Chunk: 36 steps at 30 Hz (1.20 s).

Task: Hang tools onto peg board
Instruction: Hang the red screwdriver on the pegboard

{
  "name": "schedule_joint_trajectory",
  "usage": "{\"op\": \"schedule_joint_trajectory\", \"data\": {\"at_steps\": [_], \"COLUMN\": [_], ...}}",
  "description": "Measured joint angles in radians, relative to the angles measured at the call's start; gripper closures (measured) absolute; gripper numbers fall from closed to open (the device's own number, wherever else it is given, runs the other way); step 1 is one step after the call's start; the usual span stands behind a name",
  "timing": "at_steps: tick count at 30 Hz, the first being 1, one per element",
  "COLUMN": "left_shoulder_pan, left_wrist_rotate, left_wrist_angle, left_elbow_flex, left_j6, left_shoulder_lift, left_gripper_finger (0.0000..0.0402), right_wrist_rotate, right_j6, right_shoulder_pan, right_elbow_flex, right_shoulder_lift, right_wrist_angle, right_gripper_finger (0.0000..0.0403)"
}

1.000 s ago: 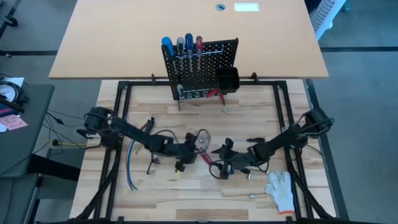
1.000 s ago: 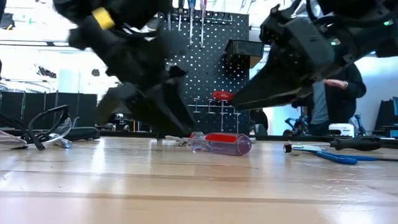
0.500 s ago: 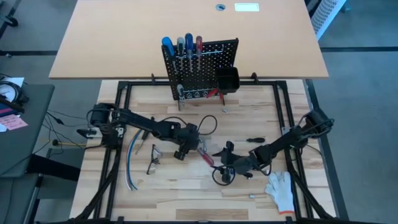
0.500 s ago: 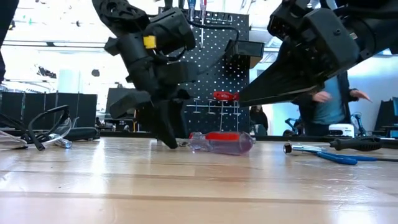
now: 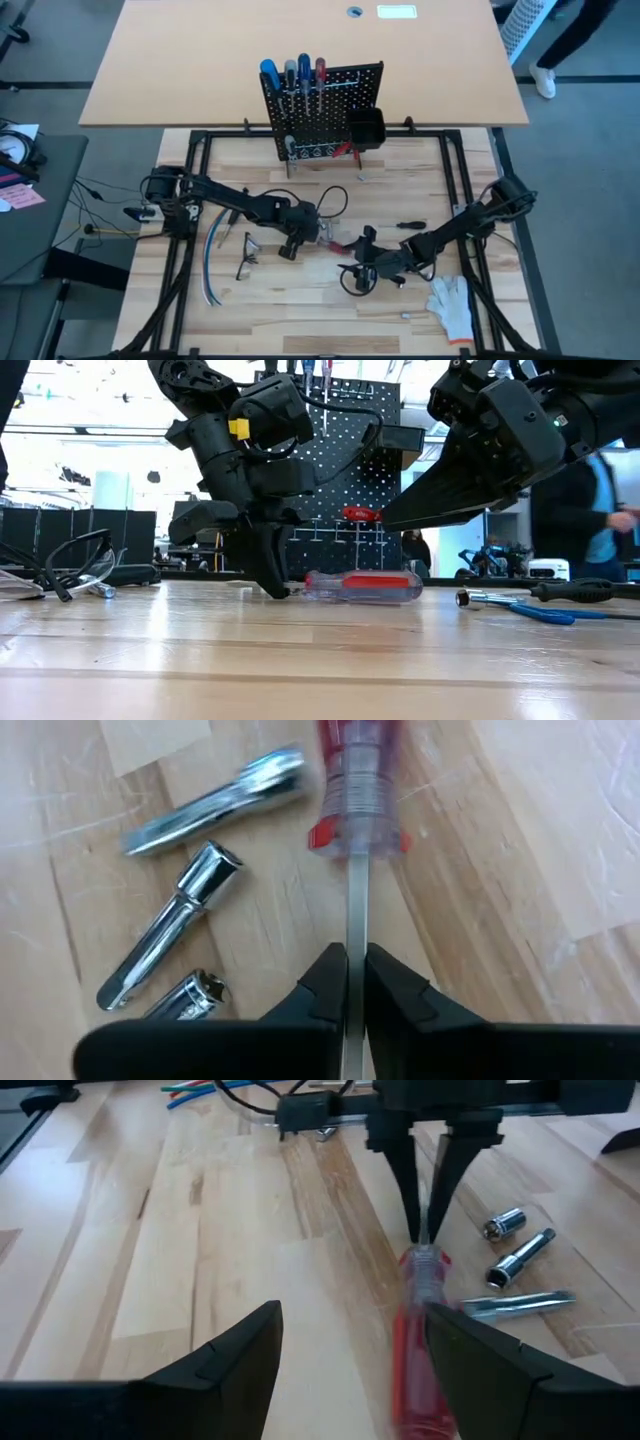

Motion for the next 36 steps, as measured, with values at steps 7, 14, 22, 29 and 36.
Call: {"op": "schedule_joint_trajectory", "data": {"at_steps": [7, 14, 22, 29, 36], "left_shoulder_pan": [0.006, 0.049, 0.061, 0.003, -0.083], "left_wrist_rotate": [0.035, 0.098, 0.103, 0.101, 0.035], "left_wrist_angle": [0.038, 0.371, 0.834, 1.130, 1.234], "left_elbow_flex": [-0.033, -0.287, -0.546, -0.604, -0.601], "left_j6": [-0.088, -0.289, -0.505, -0.562, -0.556], "left_shoulder_lift": [-0.021, -0.175, -0.334, -0.353, -0.354], "left_gripper_finger": [0.0393, 0.0394, 0.0394, 0.0393, 0.0391], "right_wrist_rotate": [0.060, 0.364, 0.286, 0.247, 0.061], "right_j6": [-0.011, -0.058, -0.094, -0.201, -0.311], "right_shoulder_pan": [0.030, 0.152, 0.110, -0.023, -0.105], "right_elbow_flex": [0.000, -0.001, -0.002, -0.002, 0.000], "right_shoulder_lift": [0.000, 0.000, 0.000, 0.000, 0.000], "right_wrist_angle": [-0.003, -0.003, 0.076, 0.363, 0.637], "right_gripper_finger": [0.0155, 0.0155, 0.0155, 0.0155, 0.0155]}}
